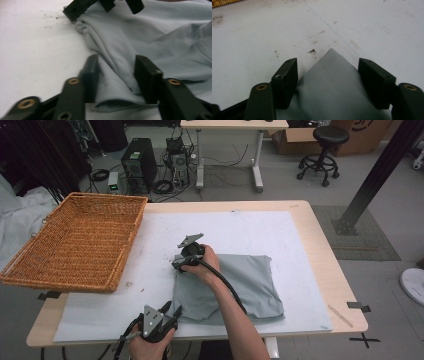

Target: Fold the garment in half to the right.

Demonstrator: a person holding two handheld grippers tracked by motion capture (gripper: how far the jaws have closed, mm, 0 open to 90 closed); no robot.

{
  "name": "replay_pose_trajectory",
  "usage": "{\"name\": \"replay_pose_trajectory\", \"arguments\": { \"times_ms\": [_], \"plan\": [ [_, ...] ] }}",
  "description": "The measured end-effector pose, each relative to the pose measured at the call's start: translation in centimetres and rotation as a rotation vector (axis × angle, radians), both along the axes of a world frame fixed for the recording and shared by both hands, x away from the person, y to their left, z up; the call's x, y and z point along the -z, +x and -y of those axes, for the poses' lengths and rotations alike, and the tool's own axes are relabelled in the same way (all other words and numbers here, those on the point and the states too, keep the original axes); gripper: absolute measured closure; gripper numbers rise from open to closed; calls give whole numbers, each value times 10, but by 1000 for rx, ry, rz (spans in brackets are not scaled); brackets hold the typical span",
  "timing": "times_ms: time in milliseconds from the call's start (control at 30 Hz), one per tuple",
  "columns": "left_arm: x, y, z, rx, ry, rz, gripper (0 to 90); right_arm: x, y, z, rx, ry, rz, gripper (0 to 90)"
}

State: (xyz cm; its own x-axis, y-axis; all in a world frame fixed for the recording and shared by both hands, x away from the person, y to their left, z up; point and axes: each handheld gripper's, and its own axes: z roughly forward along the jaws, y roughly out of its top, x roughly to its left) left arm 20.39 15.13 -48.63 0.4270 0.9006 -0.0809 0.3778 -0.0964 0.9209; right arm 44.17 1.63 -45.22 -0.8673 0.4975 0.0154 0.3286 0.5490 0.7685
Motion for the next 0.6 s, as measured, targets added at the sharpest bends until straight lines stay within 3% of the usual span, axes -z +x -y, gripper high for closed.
{"name": "replay_pose_trajectory", "arguments": {
  "times_ms": [167, 267, 300, 400, 500, 600],
  "plan": [
    [2, 1, -2, 27, -51, -11, 755, 0, 1, 0, 9, 23, -9, 438],
    [2, 2, -3, 31, -69, -18, 794, 0, 1, 2, 23, 25, -2, 628],
    [2, 2, -3, 34, -73, -18, 800, -1, 2, 3, 27, 35, -20, 680],
    [1, 2, -2, 36, -64, -18, 813, -2, 1, 4, 22, 45, -40, 779],
    [1, 3, -2, 31, -65, -21, 822, -5, 0, 5, 21, 29, -33, 807],
    [-1, 3, -4, 32, -72, -34, 825, -8, 0, 7, 29, 52, -39, 810]
  ]
}}
